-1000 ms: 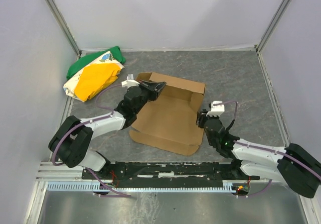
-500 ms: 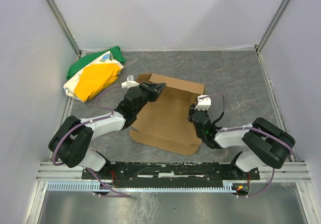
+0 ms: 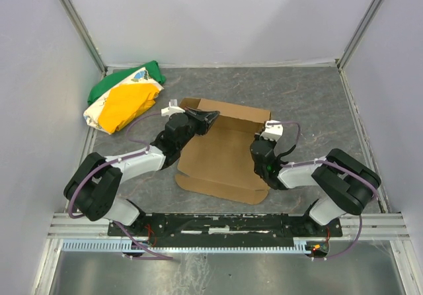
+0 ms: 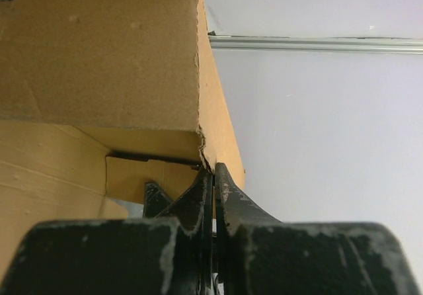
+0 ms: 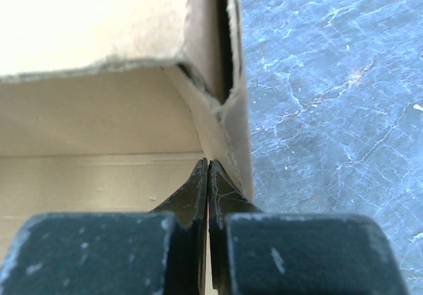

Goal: Fold the paper box

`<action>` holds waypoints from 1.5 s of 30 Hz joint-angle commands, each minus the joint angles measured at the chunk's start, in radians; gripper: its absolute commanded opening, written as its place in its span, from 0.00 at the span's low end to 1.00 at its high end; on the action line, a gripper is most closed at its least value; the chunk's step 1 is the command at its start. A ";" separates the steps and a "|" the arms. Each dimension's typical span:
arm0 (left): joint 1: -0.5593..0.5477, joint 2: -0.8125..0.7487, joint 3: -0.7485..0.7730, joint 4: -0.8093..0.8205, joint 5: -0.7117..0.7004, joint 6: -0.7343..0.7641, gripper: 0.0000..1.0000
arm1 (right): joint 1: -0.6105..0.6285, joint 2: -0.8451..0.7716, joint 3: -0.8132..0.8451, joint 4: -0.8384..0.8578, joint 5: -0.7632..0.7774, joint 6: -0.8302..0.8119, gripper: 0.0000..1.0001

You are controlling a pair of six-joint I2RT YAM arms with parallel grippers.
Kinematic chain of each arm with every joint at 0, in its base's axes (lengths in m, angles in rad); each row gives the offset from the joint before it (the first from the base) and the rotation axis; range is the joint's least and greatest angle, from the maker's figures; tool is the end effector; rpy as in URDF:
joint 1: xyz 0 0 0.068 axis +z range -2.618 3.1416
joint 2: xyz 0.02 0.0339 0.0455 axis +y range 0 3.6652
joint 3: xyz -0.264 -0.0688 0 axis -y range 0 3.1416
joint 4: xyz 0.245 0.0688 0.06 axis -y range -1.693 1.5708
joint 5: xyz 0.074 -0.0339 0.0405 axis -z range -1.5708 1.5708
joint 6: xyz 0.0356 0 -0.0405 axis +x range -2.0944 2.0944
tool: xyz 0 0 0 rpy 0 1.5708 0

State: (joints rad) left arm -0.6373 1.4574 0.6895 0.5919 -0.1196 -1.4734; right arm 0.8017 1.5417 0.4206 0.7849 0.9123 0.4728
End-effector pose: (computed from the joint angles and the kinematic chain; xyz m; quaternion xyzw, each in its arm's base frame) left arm 0.2563 -0.1844 0.2296 -0.3457 0.6837 -0.5352 0.3559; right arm 0.2033 0.1696 0.1512 0.1317 0.7639 0.0205 0.6314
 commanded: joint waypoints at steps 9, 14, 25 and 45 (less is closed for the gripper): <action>-0.004 -0.026 0.046 -0.031 0.023 -0.036 0.03 | -0.005 0.017 0.001 0.080 0.004 0.058 0.48; -0.004 -0.030 0.034 -0.039 0.024 -0.037 0.03 | -0.009 0.049 0.032 0.096 -0.006 0.001 0.36; -0.005 -0.040 0.039 -0.077 0.014 -0.036 0.03 | -0.012 -0.018 0.036 -0.045 0.188 0.037 0.01; -0.004 -0.010 0.120 -0.193 0.006 -0.035 0.03 | -0.013 -0.250 -0.037 -0.349 0.089 0.167 0.82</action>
State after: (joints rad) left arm -0.6552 1.4437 0.7433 0.4637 -0.0673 -1.4952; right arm 0.8001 1.4036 0.4545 0.4393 1.0424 0.7193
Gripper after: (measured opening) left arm 0.044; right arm 0.804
